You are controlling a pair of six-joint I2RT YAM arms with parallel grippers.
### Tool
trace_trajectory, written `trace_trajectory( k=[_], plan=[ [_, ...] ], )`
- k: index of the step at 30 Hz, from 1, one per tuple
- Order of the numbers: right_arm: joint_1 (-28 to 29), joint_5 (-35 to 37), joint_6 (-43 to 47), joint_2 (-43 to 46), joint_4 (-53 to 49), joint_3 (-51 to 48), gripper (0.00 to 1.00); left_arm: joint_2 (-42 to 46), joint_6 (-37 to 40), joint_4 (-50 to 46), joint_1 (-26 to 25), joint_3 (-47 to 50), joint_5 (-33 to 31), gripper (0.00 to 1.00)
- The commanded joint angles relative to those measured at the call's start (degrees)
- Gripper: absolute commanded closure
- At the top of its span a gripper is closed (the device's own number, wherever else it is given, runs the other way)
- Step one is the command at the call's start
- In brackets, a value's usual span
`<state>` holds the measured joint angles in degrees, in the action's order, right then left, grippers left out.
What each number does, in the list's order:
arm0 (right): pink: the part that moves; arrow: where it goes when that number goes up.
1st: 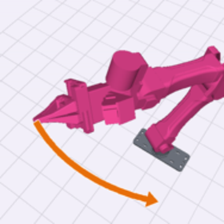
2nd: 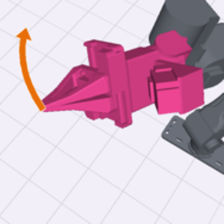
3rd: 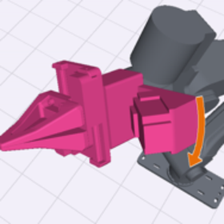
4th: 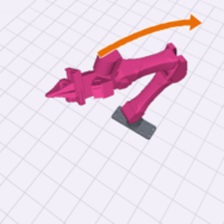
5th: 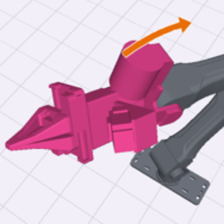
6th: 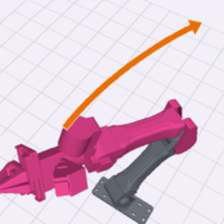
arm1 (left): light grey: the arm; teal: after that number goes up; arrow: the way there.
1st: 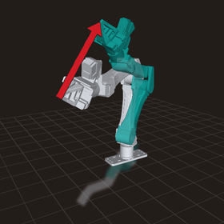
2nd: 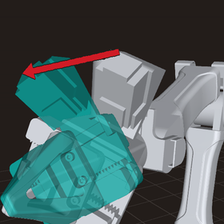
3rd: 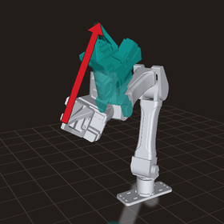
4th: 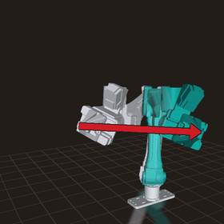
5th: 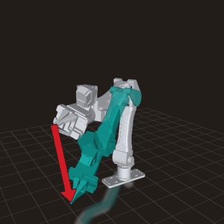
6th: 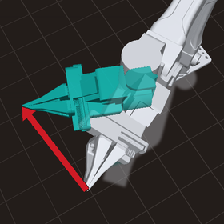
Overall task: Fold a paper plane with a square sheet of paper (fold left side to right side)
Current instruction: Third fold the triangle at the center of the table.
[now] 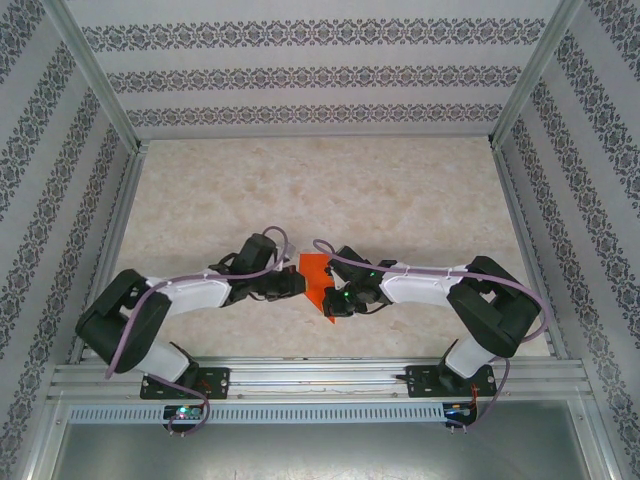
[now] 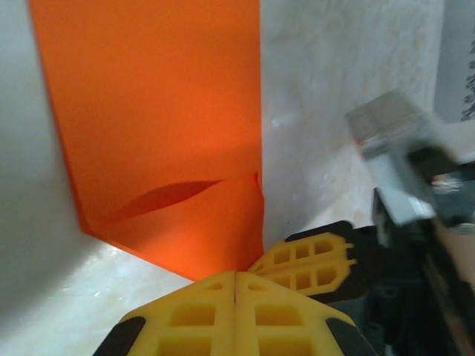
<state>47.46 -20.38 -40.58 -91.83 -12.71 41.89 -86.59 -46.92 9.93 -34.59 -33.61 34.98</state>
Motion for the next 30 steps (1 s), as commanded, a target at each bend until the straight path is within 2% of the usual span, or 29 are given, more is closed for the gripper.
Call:
trace_trajectory(
  k=[1,7,16,30],
  plan=[
    [-0.6,6.0,0.9,-3.5,-8.3,-2.2,1.00,-3.7,-0.8,4.4,-1.5,-3.3,1.3,1.00],
    [-0.6,5.9,0.9,-3.1,-8.3,-2.3,1.00,-8.4,-0.2,3.0,-1.7,-4.7,-1.0,1.00],
    [-0.6,4.3,0.9,-2.3,-7.9,-0.7,1.00,-10.4,1.2,-2.0,-1.6,-3.7,-4.7,1.00],
    [-1.5,-4.6,-1.1,2.8,0.0,2.5,1.00,-12.4,0.8,-2.8,-1.6,-3.9,-4.7,1.00]
  ],
)
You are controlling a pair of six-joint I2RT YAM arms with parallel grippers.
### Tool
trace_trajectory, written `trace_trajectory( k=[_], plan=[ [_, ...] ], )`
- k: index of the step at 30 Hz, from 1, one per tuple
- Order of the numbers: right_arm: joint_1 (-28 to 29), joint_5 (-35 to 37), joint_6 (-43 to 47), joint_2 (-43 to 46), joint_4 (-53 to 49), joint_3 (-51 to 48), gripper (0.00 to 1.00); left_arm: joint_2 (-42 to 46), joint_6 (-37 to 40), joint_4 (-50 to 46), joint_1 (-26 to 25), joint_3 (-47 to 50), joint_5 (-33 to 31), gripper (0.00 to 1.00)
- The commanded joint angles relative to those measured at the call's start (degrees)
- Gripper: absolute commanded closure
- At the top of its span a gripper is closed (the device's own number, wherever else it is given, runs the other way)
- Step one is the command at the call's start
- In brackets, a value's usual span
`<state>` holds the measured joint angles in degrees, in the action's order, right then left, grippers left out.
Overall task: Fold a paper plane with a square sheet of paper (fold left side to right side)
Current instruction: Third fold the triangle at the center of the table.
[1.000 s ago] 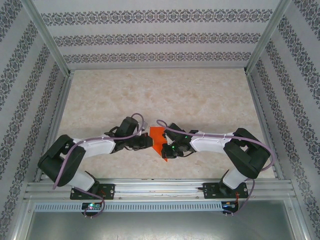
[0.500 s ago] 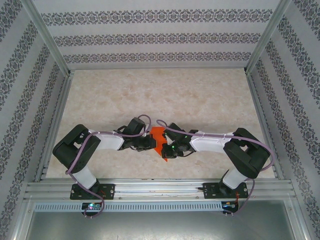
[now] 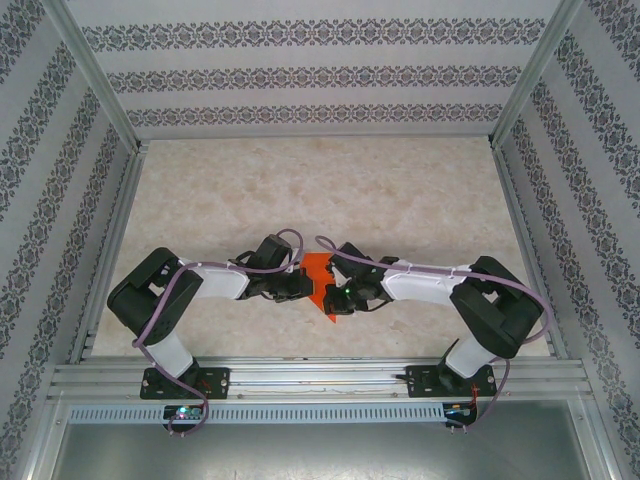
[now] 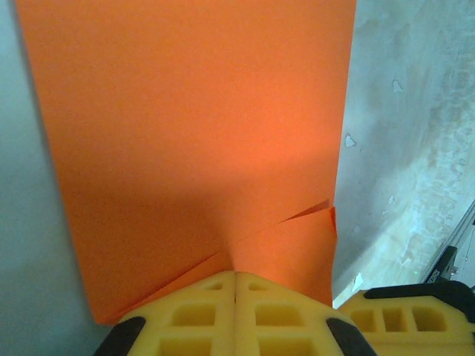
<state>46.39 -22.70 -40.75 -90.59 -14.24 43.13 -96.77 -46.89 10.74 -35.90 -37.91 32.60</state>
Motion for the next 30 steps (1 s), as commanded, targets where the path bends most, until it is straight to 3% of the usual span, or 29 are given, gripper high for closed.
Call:
trace_trajectory(
  k=[1,12,30],
  plan=[
    [-0.4,-2.6,-1.2,1.5,2.5,1.2,1.00,-2.3,0.8,-3.5,-0.3,0.5,-2.3,1.00],
    [-0.4,-1.8,-3.9,-3.8,9.8,2.7,1.00,-2.7,0.4,-2.8,-0.3,0.6,-1.6,1.00],
    [-1.0,1.8,-5.1,-8.2,8.3,1.4,1.00,-3.7,0.1,-3.2,-0.3,0.2,-1.7,1.00]
  ],
)
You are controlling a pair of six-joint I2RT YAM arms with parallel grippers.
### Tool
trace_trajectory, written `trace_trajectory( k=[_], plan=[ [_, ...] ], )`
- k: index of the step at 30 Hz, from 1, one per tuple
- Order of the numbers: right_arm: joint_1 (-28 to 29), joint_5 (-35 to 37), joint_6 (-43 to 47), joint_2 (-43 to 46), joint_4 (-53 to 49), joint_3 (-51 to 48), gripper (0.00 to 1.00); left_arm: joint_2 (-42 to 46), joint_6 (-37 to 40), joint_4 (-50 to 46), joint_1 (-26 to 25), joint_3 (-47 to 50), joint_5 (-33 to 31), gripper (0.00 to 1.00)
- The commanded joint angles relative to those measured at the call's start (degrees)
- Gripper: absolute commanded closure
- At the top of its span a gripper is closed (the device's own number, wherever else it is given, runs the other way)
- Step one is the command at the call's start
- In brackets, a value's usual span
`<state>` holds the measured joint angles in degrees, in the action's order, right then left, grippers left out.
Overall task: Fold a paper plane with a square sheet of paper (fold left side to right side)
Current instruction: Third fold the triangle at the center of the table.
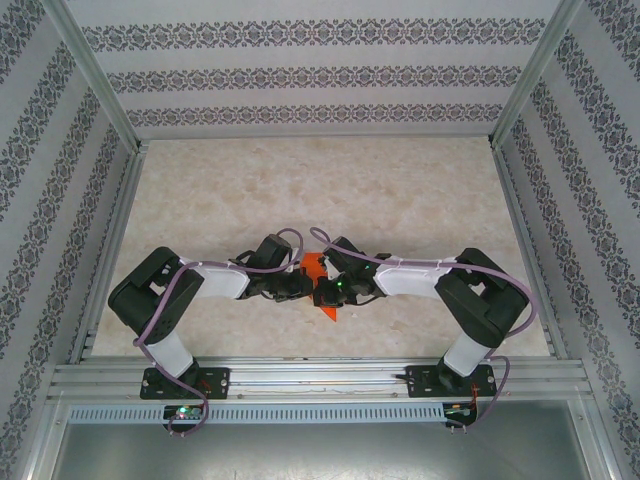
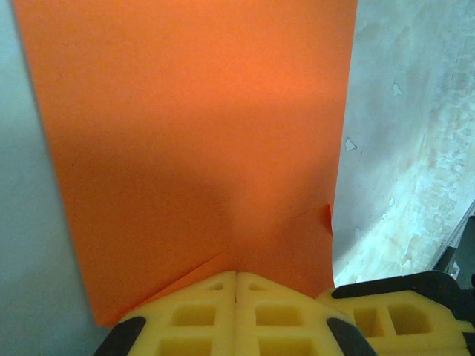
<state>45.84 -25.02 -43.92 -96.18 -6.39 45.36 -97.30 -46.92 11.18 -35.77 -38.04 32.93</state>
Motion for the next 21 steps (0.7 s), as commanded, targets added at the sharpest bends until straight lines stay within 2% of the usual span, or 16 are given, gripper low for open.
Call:
trace_trajectory(
  k=[1,21],
  plan=[
    [-0.4,4.0,-2.1,-2.4,0.3,-1.3,1.00,-3.3,0.2,-3.7,-0.4,0.3,-2.1,1.00],
    [0.1,4.5,-2.0,8.5,-9.2,-10.0,1.00,-4.0,0.9,-6.4,-0.2,-0.9,-3.0,1.00]
  ],
)
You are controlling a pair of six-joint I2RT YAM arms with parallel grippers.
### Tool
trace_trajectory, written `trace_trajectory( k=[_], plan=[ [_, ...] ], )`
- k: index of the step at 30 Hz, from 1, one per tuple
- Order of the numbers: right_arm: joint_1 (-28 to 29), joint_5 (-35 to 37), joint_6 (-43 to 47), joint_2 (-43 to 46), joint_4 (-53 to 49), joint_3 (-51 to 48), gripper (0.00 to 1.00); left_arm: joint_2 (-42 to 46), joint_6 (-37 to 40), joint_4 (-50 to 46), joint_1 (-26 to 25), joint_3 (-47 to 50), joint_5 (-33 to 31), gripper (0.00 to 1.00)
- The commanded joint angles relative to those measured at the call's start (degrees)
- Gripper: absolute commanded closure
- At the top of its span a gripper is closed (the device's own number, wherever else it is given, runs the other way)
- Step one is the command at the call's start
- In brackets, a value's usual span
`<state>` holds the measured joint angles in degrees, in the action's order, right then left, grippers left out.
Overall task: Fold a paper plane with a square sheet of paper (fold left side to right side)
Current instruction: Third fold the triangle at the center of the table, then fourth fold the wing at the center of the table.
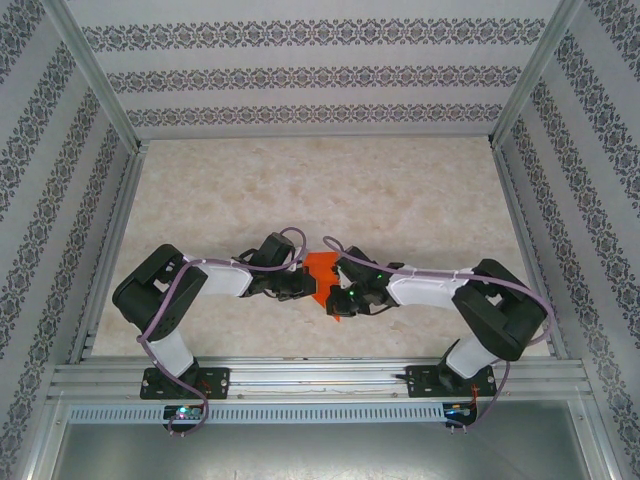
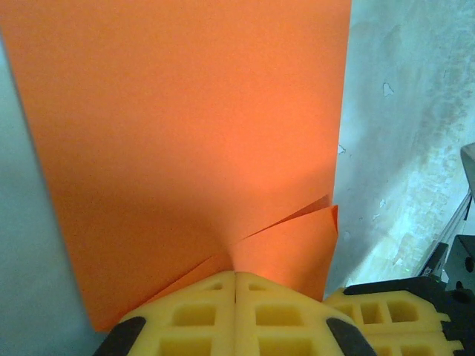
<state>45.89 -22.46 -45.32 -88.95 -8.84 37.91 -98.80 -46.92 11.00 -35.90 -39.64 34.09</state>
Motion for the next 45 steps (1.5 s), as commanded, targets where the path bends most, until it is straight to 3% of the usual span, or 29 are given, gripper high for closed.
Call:
trace_trajectory(
  k=[1,10,15,17,23,30,36,45],
  plan=[
    [0.1,1.7,-0.6,1.8,-7.0,-3.2,1.00,-2.5,0.9,-6.3,0.0,0.7,-4.2,1.00],
    [-0.6,1.6,0.3,7.8,-11.2,-5.4,1.00,-2.1,0.1,-6.1,-0.2,0.4,-4.0,1.00],
    [-4.2,0.8,3.3,13.4,-11.7,-4.8,1.00,-2.2,-3.4,-2.3,-1.3,0.7,-3.2,1.00],
    [-6.4,0.1,5.6,15.8,-11.2,-4.6,0.93,-2.4,-5.1,-0.6,-2.0,0.8,-3.3,1.00],
    [-12.8,-1.2,13.7,19.9,-6.0,-5.5,0.60,-1.5,-8.2,3.5,-2.7,0.9,-3.6,0.98],
    [-13.6,0.9,23.1,14.6,-5.6,-1.1,0.53,5.5,-4.8,-2.6,-2.0,-1.8,-6.1,0.80],
    [-10.2,2.0,25.2,8.1,-3.3,2.6,0.51,12.4,-2.6,-7.3,2.7,0.4,-8.0,0.69],
    [-8.1,3.2,25.4,0.5,-2.0,6.4,0.51,14.3,-2.3,-7.2,7.2,3.9,-6.5,0.63]
  ],
)
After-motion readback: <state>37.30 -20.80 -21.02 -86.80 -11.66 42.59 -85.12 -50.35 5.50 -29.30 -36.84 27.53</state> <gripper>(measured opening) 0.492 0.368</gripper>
